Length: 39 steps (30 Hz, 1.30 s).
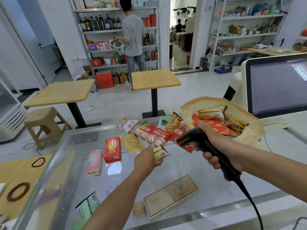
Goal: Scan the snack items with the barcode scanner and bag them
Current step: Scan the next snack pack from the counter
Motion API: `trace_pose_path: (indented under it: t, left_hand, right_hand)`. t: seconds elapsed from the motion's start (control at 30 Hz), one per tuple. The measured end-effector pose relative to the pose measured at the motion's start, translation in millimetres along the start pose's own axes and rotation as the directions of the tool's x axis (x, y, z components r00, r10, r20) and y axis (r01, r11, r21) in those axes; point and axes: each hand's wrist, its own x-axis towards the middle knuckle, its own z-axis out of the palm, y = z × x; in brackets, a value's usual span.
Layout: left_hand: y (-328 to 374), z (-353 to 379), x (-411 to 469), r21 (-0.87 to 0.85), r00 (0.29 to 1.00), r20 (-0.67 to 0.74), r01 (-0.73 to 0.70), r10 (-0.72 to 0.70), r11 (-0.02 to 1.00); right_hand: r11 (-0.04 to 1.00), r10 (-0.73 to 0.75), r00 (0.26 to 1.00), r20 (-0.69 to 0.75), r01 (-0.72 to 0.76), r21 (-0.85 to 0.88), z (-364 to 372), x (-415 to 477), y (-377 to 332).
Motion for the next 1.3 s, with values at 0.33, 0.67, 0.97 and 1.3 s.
trace_pose_path:
  t: [0.33,0.67,0.97,1.3]
  left_hand:
    - [3,0,-7,-0.089,0.999,-0.039,-0.021,0.018,0.996]
    - [29,-20,-7,-0.087,0.929,-0.316,-0.230,0.192,0.969]
    - [93,-67,32,-0.115,0.671,-0.657,-0.541,0.345,0.833]
    - [154,-67,63,-0.589,0.966,-0.235,-0.057,-0.104,0.806]
  right_hand:
    - [0.996,0.080,0.993,-0.090,-0.084,-0.030,28,103,74]
    - [0.579,-0.532,0.815,-0.228,0.154,-0.801,27,103,67]
    - [0.801,-0.574,0.776,-0.262,0.467,-0.375,-23,76,-3]
    - [0.905,-0.424,0.569,-0.705,0.299,-0.303,-114,112,3]
